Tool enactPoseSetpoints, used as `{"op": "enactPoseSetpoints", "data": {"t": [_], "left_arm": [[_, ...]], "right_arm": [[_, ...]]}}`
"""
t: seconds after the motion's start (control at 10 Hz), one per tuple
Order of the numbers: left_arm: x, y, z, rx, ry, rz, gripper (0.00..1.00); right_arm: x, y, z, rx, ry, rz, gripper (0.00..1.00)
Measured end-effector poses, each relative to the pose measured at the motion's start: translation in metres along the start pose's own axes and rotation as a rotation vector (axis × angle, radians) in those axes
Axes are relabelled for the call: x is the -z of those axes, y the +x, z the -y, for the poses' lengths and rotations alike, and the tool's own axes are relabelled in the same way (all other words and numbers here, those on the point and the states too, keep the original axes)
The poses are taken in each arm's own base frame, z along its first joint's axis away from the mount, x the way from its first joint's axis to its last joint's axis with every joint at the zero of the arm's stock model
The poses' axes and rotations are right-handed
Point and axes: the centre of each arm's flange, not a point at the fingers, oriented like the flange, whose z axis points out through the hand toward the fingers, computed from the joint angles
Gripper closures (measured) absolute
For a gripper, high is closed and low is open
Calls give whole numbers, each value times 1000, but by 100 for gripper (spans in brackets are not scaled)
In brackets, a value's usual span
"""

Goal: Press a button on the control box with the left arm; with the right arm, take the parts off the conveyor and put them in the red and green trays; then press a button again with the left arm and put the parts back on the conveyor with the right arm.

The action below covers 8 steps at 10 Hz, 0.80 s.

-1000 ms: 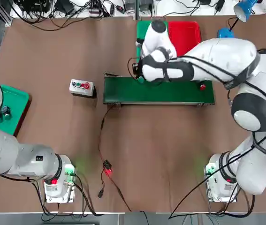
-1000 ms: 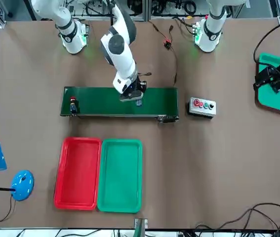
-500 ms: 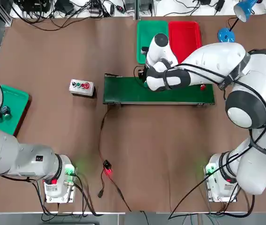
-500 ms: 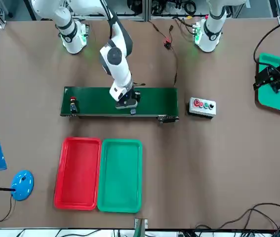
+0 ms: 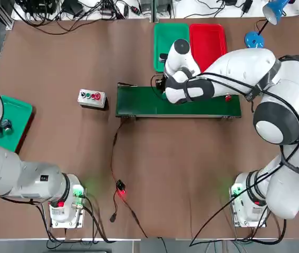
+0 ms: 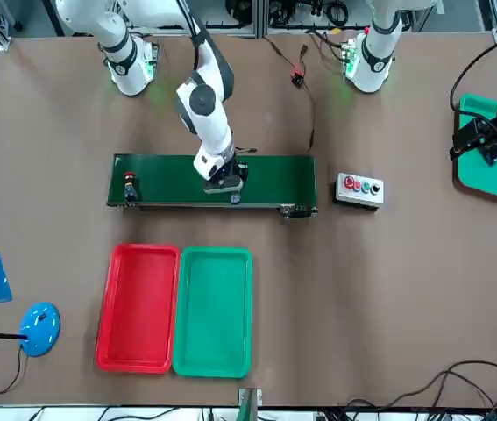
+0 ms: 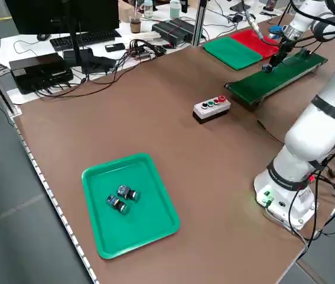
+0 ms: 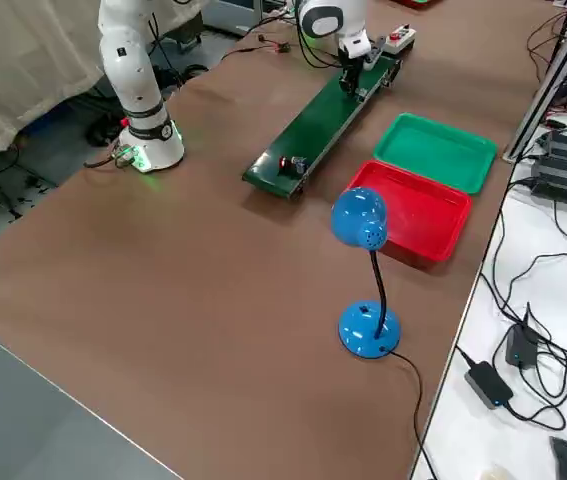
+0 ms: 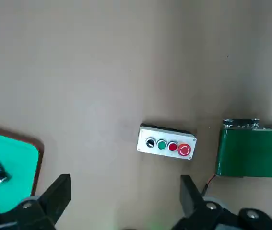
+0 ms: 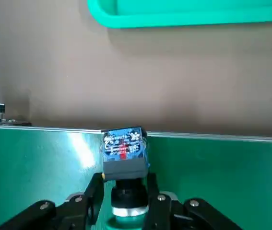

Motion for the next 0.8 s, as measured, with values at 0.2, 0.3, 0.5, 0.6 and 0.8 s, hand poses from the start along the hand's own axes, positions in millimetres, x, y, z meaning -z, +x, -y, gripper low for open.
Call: {"op": "enactPoseSetpoints", "data": {"t": [0.2, 0.3, 0.5, 0.6, 0.8], "left_arm": [[0, 0, 0, 0, 0, 0, 0], [0, 0, 0, 0, 0, 0, 0], [0, 0, 0, 0, 0, 0, 0], [0, 0, 0, 0, 0, 0, 0], [0, 0, 0, 0, 0, 0, 0]], "right_arm": [[-5, -6, -1, 5, -8, 11, 46], [-5, -7, -1, 6, -9, 12, 32], [-1, -4, -1, 5, -5, 6, 3], [8, 3, -3, 6, 2, -5, 0], [53, 48, -22, 28, -13, 6, 0]]}}
